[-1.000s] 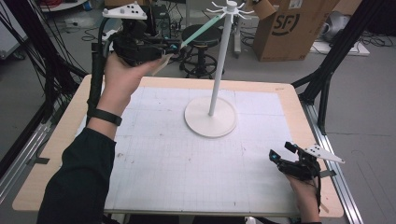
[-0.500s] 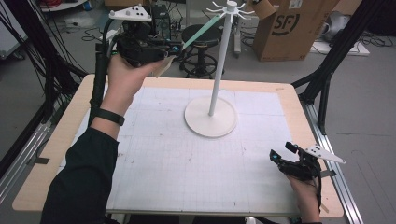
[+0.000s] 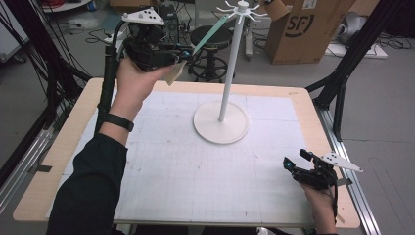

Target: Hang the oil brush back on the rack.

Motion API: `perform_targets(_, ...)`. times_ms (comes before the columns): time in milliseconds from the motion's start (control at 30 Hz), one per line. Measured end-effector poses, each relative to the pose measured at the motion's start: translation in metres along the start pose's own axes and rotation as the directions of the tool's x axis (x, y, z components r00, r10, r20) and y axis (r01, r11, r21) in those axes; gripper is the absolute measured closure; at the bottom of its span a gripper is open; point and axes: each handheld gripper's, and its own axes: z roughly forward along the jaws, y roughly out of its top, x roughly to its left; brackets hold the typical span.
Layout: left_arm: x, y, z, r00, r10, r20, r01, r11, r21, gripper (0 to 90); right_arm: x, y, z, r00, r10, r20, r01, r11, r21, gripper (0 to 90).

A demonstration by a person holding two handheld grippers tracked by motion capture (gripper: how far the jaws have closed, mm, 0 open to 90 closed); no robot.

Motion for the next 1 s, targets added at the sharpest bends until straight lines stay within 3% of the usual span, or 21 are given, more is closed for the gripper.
perform_targets(167, -0.002, -0.001, 0.003, 0.9996, 0.024, -0.017, -0.023, 0.9996, 0.016, 79.9, -0.001, 0.0, -0.001, 1.0, -0.006, 0.001, 0.006, 1.0, 0.0, 15.5)
perform_targets(267, -0.002, -0.004, 0.001, 0.9997, -0.009, -0.023, 0.009, 0.9999, -0.006, 63.1, -0.001, 0.0, -0.001, 1.0, -0.001, 0.003, 0.001, 1.0, -0.003, 15.5)
perform_targets(333, -0.002, -0.014, -0.004, 0.9997, -0.012, -0.021, 0.011, 0.9988, -0.048, 54.7, -0.001, 0.0, -0.002, 1.0, -0.002, 0.002, 0.002, 1.0, -0.004, 15.5)
perform_targets(367, -0.001, -0.018, -0.005, 0.9996, -0.019, -0.02, 0.018, 0.9987, -0.047, 50.7, 0.0, 0.0, -0.002, 1.0, 0.002, 0.001, -0.002, 1.0, -0.002, 15.5)
perform_targets(500, 0.001, -0.046, -0.019, 0.9991, -0.021, -0.038, 0.019, 0.9981, -0.058, 36.3, -0.001, 0.0, -0.002, 1.0, -0.005, 0.002, 0.005, 1.0, -0.005, 15.5)
perform_targets(633, 0.004, -0.08, -0.039, 0.9987, -0.039, -0.033, 0.035, 0.9951, -0.092, 29.4, 0.0, 0.0, -0.002, 1.0, -0.005, 0.001, 0.005, 1.0, -0.004, 15.5)
perform_targets(800, -0.001, -0.126, -0.058, 0.9989, -0.01, -0.045, 0.006, 0.9971, -0.076, 27.0, 0.001, 0.0, 0.0, 0.9999, -0.012, 0.001, 0.012, 1.0, 0.002, 15.5)
perform_targets(900, -0.007, -0.156, -0.067, 0.997, 0.015, -0.076, -0.021, 0.9971, -0.073, 26.3, 0.003, 0.0, 0.002, 1.0, -0.009, 0.0, 0.009, 1.0, 0.007, 15.5)
perform_targets(1000, -0.01, -0.184, -0.075, 0.9966, 0.007, -0.082, -0.012, 0.9984, -0.055, 26.3, 0.005, 0.002, 0.004, 0.9999, -0.013, -0.004, 0.013, 1.0, 0.007, 15.5)
